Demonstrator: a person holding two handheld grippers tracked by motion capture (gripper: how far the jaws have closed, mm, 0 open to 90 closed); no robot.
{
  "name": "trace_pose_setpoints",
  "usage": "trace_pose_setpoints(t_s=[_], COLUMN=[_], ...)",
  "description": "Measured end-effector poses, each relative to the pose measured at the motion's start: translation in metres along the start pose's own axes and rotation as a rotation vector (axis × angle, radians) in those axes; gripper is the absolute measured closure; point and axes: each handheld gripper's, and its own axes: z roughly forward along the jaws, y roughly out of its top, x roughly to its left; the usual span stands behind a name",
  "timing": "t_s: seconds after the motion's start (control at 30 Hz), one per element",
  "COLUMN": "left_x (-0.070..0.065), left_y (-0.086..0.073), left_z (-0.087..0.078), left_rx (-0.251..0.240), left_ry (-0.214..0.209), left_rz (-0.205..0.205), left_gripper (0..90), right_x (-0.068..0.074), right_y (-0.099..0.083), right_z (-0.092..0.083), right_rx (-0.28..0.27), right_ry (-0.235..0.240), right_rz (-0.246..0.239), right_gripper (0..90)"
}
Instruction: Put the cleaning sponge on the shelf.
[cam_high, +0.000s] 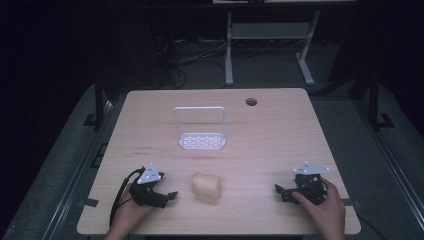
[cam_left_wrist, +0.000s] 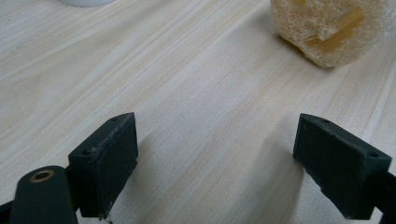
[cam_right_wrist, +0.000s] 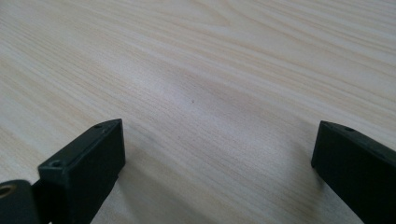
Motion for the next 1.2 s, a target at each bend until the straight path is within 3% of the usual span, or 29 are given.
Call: trace_pose_setpoints(t_s=[0.27, 0.43, 1.2], left_x=[0.000, 0.001, 0.004], left_y=[0.000, 0.000, 0.023], left_z=[0.000, 0.000, -0.021], left_rx=[-0.003, -0.014, -0.084], left_ry=[0.004, -0.023, -0.088], left_rz=[0.000, -0.017, 0.015], left_gripper=[14.0, 14.2, 14.6], right_x=[0.000, 0.000, 0.000], right_y=[0.000, 0.000, 0.000], right_z=[0.000, 0.000, 0.000], right_rx=[0.000, 0.000, 0.000], right_ry=[0.000, 0.000, -0.001], right_rz=[0.000, 0.000, -0.002], right_gripper=[2.6, 2.6, 2.6])
